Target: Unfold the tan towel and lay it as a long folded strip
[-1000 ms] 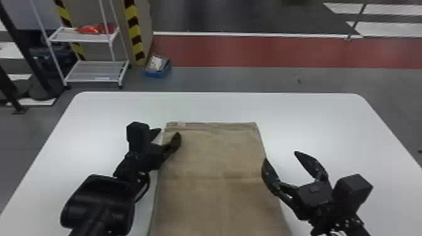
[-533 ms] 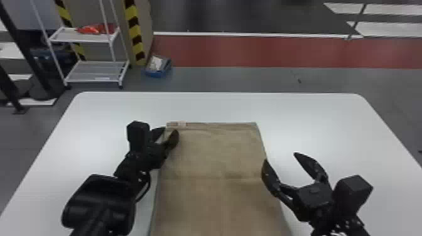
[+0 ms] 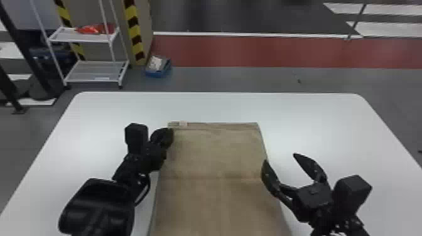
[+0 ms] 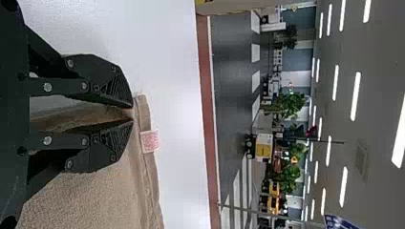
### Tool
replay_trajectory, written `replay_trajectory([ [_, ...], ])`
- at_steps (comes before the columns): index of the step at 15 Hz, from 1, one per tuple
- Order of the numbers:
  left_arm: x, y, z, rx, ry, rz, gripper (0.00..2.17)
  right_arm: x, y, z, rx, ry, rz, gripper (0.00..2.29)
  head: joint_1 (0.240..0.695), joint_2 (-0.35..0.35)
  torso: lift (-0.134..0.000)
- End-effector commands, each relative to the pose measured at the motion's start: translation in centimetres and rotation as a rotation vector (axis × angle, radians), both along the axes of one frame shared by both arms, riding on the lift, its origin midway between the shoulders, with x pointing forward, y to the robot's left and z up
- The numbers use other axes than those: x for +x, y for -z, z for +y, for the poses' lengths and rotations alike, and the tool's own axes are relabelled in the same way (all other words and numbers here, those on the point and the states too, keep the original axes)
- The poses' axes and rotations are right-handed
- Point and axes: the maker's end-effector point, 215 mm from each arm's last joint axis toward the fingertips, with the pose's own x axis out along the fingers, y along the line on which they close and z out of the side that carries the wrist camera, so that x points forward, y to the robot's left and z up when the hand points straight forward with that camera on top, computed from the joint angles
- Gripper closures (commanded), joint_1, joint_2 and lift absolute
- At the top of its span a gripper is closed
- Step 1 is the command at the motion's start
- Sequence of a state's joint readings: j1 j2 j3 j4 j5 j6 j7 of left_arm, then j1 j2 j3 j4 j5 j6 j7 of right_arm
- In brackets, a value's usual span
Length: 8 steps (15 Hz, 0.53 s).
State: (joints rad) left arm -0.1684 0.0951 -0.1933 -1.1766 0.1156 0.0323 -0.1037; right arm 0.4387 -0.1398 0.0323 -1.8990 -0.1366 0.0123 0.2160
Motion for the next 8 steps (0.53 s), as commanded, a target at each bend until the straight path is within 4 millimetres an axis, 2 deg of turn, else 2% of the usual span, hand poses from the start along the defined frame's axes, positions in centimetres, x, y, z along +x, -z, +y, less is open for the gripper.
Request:
replay_trajectory([
  [1,-0.5,-0.2,-0.3,-0.003,-0.001,0.010,1.45,0.0,0.0,0.0,0.003,0.000,0.001,0.17,0.695,-0.031,-0.111],
  [3,-1.5,-2.0,0.1,-0.012,-0.013,-0.026,1.45,0.1,0.0,0.0,0.005,0.001,0.000,0.17,0.695,-0.033,-0.111],
  [5,-3.4,-4.0,-0.9,0.002,0.003,-0.035,1.45,0.1,0.1,-0.1,0.004,0.002,0.003,0.17,0.695,-0.034,-0.111],
  [6,-4.7,-4.6,-1.5,0.009,0.013,-0.007,1.45,0.2,0.0,-0.1,0.004,0.002,0.001,0.17,0.695,-0.035,-0.111],
  [8,-8.1,-5.9,-4.5,0.010,0.079,0.081,1.45,0.4,-0.1,-0.8,0.000,0.025,-0.004,0.17,0.695,-0.044,-0.111],
])
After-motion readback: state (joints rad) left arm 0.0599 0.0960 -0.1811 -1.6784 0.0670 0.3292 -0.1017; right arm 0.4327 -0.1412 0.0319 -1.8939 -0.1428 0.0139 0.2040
